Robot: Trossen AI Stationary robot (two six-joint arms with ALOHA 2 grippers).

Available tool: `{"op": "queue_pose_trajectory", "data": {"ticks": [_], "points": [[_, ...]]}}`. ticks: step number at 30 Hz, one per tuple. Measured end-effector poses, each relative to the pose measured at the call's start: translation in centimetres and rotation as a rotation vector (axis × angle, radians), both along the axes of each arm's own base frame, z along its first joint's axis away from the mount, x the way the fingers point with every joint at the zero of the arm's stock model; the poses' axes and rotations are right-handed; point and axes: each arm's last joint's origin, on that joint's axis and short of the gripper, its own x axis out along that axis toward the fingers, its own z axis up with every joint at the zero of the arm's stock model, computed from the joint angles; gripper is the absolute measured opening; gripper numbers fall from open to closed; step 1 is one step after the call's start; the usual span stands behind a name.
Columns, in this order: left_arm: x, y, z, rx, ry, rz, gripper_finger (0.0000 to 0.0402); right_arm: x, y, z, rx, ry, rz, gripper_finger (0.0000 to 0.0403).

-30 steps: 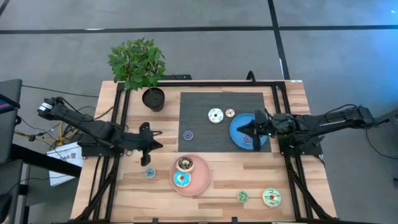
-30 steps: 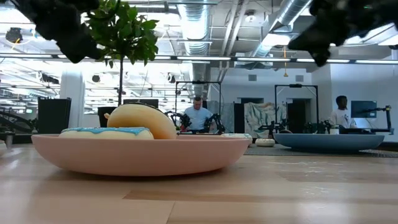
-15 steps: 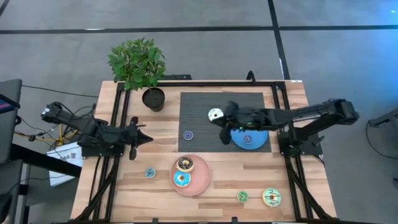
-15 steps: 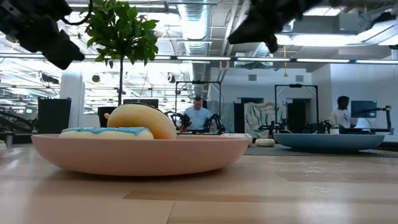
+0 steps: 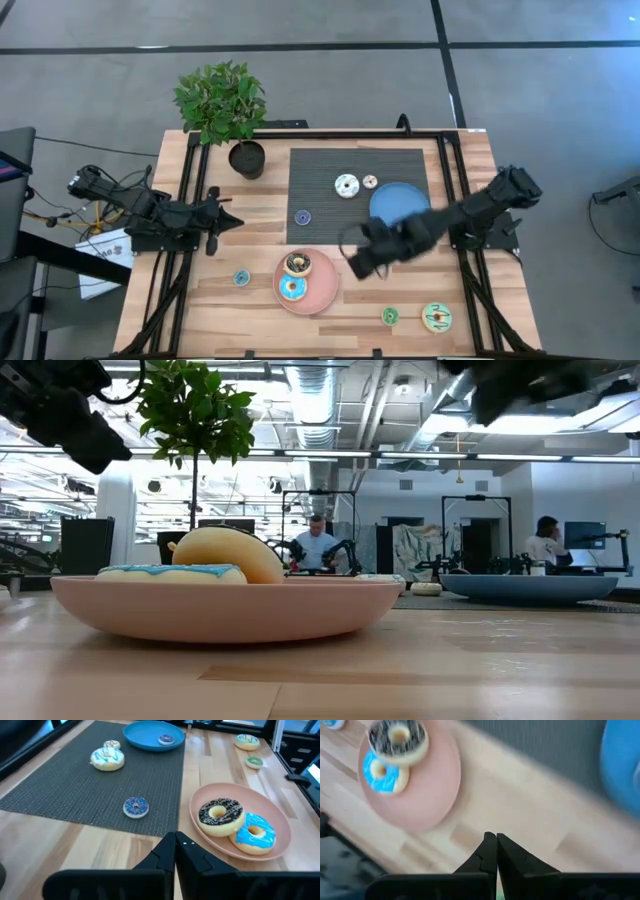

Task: Pick & Place donuts
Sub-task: Put the small green donut onto the blue plate

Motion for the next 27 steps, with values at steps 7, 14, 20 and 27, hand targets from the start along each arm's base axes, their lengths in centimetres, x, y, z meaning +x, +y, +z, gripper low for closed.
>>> {"op": "queue_pose_trajectory", "data": {"ticks": [7, 14, 20, 27], "points": [[0.0, 0.0, -0.1, 0.004, 0.01, -0.008, 0.0, -2.2, 7.3, -2.9, 0.125, 0.099, -0.22, 0.0029], [0.0, 0.0, -0.1, 0.062, 0.012, -0.025, 0.0, -3.5, 12.4, -7.0, 0.16, 0.174, -0.361, 0.0128], [0.0, 0.0, -0.1, 0.054, 0.01, -0.023, 0.0, -3.0, 13.3, -9.6, 0.148, 0.228, -0.367, 0.0234], [0.0, 0.0, -0.1, 0.014, 0.007, -0.005, 0.0, -2.4, 13.0, -11.6, 0.096, 0.296, -0.38, 0.031]]}}
